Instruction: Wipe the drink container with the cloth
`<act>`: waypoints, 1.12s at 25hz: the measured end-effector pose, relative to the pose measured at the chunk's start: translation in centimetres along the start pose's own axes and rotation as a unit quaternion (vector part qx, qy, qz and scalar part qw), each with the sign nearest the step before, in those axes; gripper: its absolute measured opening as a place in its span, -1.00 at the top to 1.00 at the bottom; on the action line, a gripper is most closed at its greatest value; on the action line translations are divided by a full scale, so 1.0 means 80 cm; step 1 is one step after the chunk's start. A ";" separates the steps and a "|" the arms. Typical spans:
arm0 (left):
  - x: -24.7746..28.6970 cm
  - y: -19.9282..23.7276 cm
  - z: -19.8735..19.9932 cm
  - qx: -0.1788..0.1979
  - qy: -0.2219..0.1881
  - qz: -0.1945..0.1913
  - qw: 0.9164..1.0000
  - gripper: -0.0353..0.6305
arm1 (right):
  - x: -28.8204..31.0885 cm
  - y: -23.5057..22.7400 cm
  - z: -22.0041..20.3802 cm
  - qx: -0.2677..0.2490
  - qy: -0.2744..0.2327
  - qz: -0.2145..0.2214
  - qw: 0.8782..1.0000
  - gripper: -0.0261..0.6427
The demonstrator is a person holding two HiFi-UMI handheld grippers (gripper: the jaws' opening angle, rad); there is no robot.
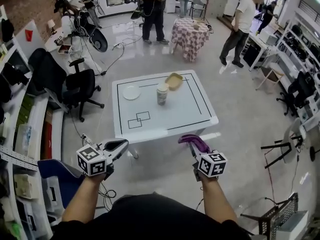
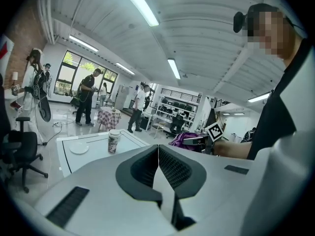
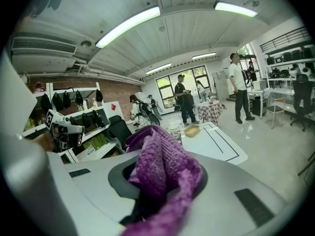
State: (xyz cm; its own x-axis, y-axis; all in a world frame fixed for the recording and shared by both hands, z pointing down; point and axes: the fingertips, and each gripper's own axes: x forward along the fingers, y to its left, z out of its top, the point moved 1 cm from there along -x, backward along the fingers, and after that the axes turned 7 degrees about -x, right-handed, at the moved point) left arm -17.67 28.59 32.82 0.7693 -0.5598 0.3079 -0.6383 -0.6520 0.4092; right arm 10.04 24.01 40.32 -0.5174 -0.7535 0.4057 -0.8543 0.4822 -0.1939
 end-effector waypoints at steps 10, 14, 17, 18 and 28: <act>0.007 0.019 -0.012 -0.019 0.011 0.014 1.000 0.82 | 0.026 -0.014 0.007 -0.001 0.007 0.010 1.000 0.68; 0.026 0.038 -0.006 -0.028 0.019 0.001 0.999 0.82 | 0.033 -0.018 0.022 -0.007 0.008 0.003 1.000 0.68; 0.052 0.054 0.004 -0.022 0.024 -0.023 0.999 0.82 | 0.040 -0.030 0.025 -0.005 0.011 -0.016 1.000 0.68; 0.063 0.057 0.008 -0.018 0.027 -0.034 0.999 0.82 | 0.039 -0.037 0.027 -0.005 0.011 -0.025 1.000 0.68; 0.115 0.150 0.101 0.004 0.031 -0.081 0.996 0.82 | 0.114 -0.054 0.094 0.006 -0.004 -0.067 0.998 0.68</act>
State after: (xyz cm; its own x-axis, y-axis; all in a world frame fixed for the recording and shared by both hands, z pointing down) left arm -18.46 11.45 33.65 0.8620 -0.4148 0.2916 -0.5063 -0.7346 0.4517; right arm 8.63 11.67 38.18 -0.3988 -0.8141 0.4222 -0.9164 0.3713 -0.1498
